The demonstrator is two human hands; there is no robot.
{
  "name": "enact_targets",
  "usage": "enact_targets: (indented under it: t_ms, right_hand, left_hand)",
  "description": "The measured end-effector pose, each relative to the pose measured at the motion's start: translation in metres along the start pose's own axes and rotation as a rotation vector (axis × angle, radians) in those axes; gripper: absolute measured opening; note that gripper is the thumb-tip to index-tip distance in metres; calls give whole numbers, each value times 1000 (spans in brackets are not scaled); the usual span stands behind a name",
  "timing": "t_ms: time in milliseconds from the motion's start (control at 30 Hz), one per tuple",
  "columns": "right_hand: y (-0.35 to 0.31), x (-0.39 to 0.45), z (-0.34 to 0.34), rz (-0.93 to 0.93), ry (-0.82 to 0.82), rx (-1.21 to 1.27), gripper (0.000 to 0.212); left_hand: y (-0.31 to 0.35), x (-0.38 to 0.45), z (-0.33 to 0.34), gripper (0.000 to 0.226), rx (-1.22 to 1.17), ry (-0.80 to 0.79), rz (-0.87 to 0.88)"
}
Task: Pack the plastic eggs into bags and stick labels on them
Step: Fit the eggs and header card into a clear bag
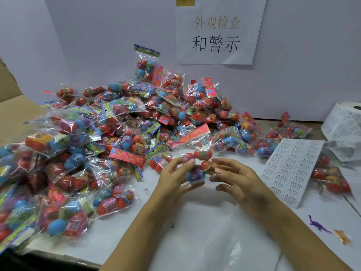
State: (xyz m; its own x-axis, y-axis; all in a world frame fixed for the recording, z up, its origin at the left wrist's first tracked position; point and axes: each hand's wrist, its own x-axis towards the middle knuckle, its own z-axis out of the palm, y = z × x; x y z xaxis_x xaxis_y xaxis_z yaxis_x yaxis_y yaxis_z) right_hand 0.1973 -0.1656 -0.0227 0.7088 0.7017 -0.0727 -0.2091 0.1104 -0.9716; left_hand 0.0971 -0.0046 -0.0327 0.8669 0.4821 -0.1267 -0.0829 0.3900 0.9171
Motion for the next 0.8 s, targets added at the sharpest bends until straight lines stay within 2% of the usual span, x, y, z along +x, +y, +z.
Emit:
enact_targets:
  t_ms: [133, 233, 433, 533, 633, 733, 800]
  right_hand:
    - [-2, -5, 2, -44, -151, -45, 31]
    - [-4, -7, 4, -63, -205, -72, 31]
    - [-2, -3, 2, -41, -76, -88, 36]
    - [0, -3, 4, -14, 7, -208, 33]
    - [4, -4, 6, -31, -18, -371, 28]
    - [6, -2, 6, -38, 0, -401, 29]
    - [6, -1, 3, -28, 4, -370, 34]
  left_hand:
    - [5, 0, -3, 32, -125, 18, -111]
    - [6, 0, -5, 36, -194, 10, -145]
    - [3, 0, -5, 31, -146, -19, -69]
    - [1, 0, -3, 38, -62, -8, 6]
    - [-2, -1, -2, 48, -23, -56, 76]
    - [-5, -2, -3, 62, -16, -173, 91]
    - [-7, -2, -4, 73, 27, -191, 72]
